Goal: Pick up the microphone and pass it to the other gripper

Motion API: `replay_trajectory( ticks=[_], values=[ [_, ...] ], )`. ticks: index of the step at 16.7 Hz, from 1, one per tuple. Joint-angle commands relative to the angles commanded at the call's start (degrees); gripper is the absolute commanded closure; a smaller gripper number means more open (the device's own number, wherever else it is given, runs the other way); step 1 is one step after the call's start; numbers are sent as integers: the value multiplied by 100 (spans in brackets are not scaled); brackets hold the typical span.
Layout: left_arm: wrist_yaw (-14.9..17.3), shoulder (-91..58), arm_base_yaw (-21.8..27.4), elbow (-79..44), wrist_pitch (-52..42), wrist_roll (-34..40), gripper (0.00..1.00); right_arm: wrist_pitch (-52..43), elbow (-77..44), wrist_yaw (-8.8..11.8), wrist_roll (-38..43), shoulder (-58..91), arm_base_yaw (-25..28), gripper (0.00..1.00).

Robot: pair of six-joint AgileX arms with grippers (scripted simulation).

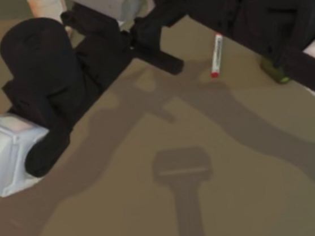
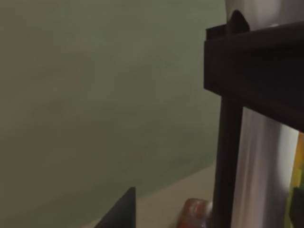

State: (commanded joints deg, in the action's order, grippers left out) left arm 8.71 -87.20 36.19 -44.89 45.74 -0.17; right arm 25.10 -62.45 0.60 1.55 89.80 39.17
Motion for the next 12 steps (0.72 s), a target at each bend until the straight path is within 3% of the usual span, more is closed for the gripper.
replay_trajectory(
  ticks=[5,7,12],
  values=[
    [0,0,0,0,0,0,0,0,0,0,0,0,0,100],
    [-160,-17,-132,55,-9,-89,0,3,-6,-49,-59,-50,-7,100],
    [-73,839,-305,758,-165,-83,0,-24,320,308,-72,-389,-349,100]
  ],
)
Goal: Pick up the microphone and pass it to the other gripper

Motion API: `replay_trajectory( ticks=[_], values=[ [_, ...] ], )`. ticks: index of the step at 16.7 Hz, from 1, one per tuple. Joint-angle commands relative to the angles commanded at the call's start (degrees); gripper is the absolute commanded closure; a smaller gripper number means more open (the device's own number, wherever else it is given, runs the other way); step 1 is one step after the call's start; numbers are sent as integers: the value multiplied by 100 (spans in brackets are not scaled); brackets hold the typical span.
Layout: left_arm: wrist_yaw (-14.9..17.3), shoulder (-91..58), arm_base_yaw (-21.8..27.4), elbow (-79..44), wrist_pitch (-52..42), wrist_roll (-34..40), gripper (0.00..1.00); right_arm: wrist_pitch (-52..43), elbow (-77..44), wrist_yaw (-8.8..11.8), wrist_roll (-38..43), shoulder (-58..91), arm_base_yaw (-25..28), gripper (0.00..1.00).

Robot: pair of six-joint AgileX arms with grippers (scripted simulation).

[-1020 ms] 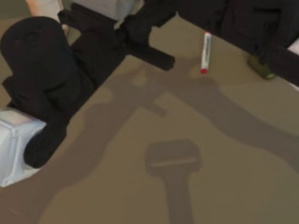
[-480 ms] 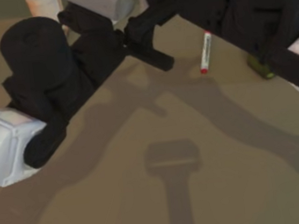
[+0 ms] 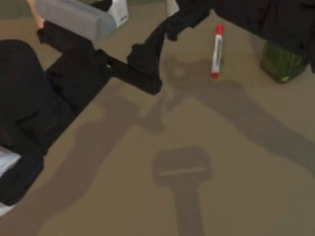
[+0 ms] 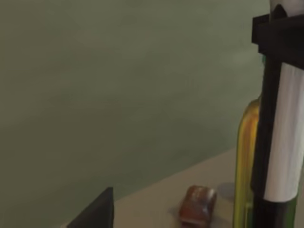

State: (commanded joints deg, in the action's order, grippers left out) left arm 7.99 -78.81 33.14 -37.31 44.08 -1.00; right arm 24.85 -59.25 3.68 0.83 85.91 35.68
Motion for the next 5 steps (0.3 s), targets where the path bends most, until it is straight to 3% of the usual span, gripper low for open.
replay_trajectory(
  ticks=[5],
  values=[
    [94,787,-149,660,-121,7,0,-7,280,353,-7,-312,-300,100]
  ],
)
